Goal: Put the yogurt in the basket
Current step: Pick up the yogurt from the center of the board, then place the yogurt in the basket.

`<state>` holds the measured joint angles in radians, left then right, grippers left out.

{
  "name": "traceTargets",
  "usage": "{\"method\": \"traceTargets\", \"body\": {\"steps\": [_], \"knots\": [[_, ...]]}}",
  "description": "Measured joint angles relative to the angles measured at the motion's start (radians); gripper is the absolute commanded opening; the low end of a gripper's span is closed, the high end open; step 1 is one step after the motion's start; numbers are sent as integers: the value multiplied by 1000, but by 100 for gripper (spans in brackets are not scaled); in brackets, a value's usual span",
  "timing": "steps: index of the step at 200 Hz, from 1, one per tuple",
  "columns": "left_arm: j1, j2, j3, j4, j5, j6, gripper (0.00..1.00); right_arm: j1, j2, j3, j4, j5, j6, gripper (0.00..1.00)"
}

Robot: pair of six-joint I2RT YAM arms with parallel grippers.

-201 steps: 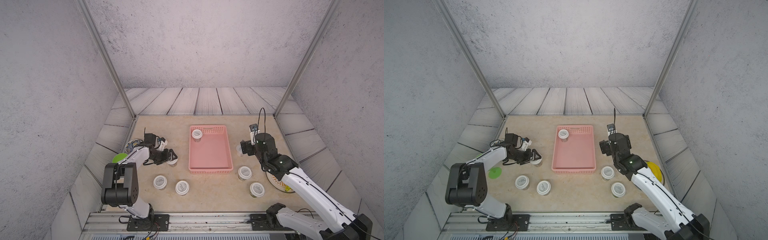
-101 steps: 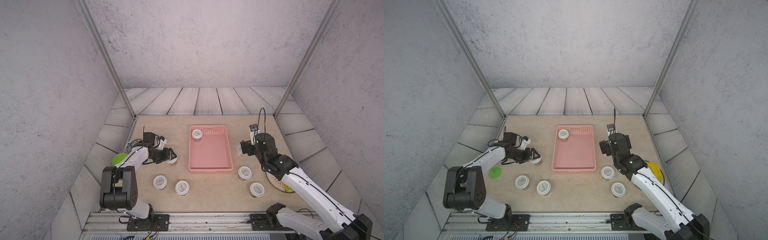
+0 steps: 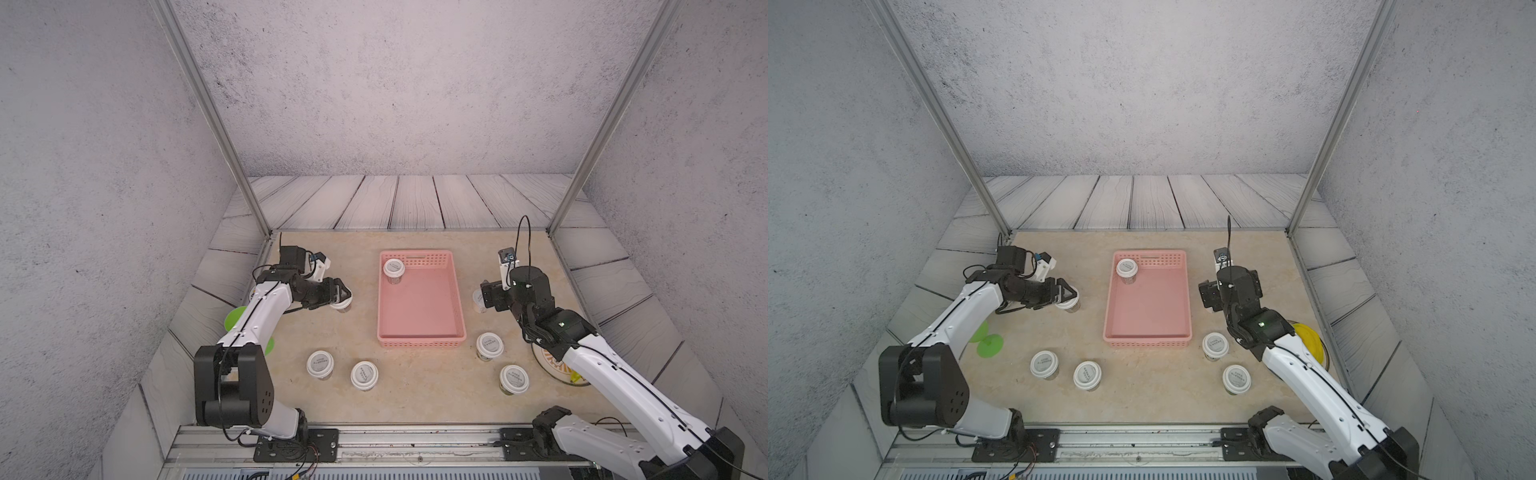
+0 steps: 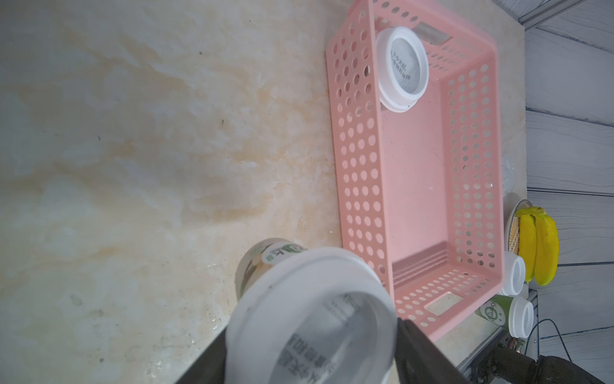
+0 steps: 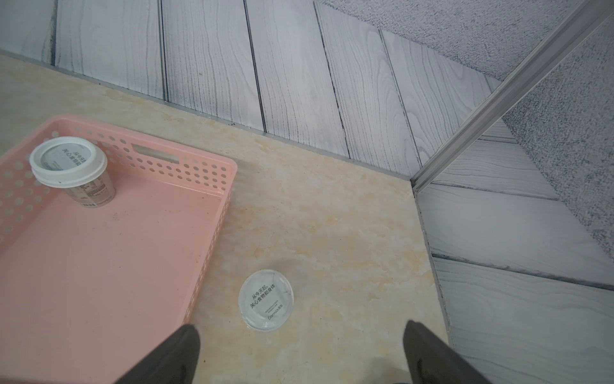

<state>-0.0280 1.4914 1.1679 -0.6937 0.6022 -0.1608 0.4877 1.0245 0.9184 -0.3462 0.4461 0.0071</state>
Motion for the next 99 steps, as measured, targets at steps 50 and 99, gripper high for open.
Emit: {"method": "traceTargets", "body": {"steps": [50,99], "knots": [[-62,72,198,-105,17,-9,64,0,0,0,0,1,0,100],[-187,169,376,-185,42,-25,64,0,0,0,0,2,0,100]]}}
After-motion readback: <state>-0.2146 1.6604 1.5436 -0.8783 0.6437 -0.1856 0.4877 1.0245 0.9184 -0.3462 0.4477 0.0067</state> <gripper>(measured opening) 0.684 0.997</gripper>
